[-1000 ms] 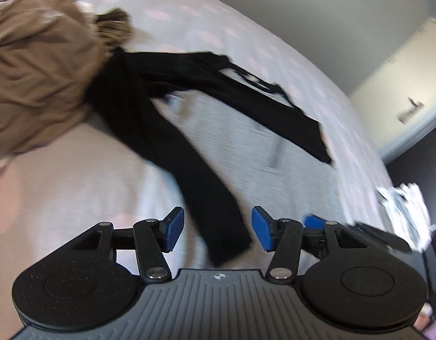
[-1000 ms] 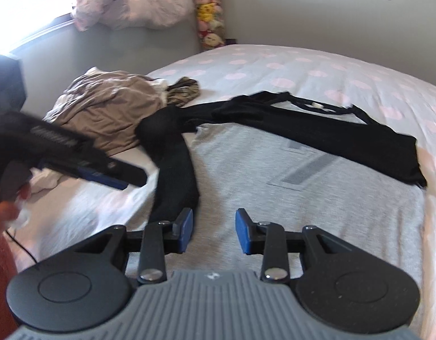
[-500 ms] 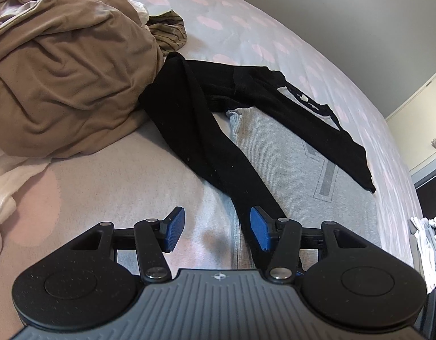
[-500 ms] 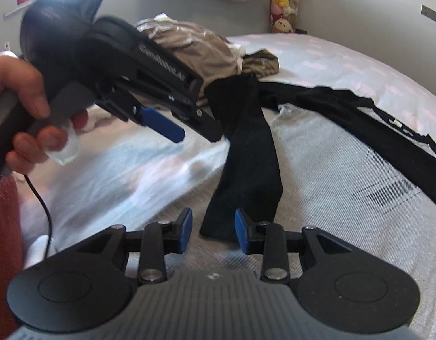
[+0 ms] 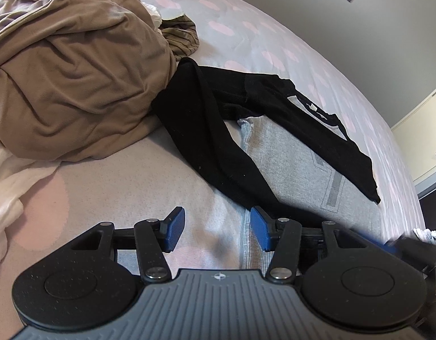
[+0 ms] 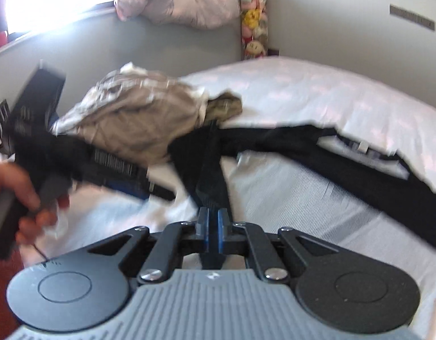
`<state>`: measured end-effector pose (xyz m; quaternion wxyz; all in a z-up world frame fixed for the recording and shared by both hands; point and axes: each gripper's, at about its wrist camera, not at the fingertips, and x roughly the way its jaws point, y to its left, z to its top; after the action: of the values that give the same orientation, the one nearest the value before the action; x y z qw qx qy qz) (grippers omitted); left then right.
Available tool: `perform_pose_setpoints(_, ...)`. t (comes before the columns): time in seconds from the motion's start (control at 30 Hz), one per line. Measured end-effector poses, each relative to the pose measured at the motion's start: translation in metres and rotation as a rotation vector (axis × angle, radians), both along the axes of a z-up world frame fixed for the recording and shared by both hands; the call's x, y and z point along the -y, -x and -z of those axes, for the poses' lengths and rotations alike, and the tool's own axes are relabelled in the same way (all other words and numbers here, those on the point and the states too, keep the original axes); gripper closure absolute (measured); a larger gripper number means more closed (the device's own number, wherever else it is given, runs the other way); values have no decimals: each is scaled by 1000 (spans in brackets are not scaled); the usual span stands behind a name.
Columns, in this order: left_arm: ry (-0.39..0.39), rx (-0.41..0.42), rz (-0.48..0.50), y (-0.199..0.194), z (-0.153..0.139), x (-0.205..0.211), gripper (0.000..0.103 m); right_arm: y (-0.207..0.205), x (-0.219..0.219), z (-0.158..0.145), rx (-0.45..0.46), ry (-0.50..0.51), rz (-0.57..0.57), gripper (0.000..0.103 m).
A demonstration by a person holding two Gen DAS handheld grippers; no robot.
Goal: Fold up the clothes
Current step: 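Move the right gripper to the black sleeve and close on it, then lift the sleeve with the right gripper, fold it across the shirt, release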
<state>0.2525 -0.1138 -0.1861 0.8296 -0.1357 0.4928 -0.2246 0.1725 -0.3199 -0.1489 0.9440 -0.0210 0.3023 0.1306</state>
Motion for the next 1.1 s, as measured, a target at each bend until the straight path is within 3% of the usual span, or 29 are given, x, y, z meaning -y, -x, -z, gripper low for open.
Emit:
perform_pose_setpoints(0.37,13,-8,18,-12,11,2,54,-94,20,-149,107,-37,34,97)
perform_pose_setpoints(0.6,16,35,64,-19,14,10,54,-136,3,-217,157,-1,49,98)
perform_pose_setpoints(0.87,53,22,51,-21,15,5,54,-152,22,-264,185,-1,168,98)
perform_pose_setpoints(1.1,61,19,51,-20,13,4,54,-139,68,-264,180,33,302,101)
